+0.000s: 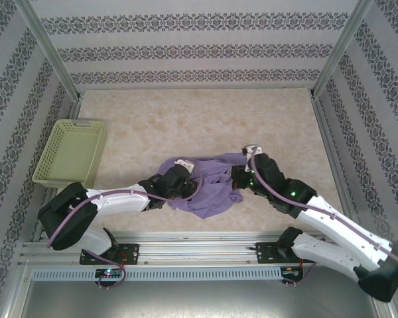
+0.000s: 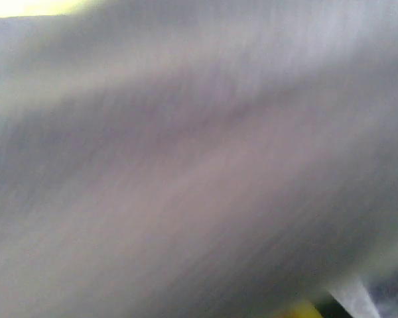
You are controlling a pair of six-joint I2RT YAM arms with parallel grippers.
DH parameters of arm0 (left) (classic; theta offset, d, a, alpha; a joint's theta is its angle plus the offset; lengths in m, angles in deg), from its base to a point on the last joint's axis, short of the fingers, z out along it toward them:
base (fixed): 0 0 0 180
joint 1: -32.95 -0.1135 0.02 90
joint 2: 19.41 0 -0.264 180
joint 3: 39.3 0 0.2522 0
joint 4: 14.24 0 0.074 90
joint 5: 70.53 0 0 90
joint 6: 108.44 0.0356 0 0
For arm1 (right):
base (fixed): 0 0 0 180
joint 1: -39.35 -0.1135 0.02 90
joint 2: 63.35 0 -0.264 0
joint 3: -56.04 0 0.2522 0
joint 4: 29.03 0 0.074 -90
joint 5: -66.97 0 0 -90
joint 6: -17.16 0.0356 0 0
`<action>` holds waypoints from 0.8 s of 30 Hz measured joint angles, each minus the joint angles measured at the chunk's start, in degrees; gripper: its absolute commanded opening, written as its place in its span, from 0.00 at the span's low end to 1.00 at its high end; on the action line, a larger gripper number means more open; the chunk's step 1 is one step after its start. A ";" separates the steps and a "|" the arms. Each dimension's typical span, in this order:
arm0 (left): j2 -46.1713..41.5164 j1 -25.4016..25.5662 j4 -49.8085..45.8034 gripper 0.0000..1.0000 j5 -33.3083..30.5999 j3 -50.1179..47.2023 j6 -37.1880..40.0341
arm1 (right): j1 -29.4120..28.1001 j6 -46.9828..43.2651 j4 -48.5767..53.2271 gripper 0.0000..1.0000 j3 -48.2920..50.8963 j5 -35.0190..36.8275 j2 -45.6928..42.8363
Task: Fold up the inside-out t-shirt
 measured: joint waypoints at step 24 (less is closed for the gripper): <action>2.89 1.55 0.11 0.12 3.98 4.09 0.04 | -0.59 -1.03 3.56 0.39 0.85 -1.20 3.52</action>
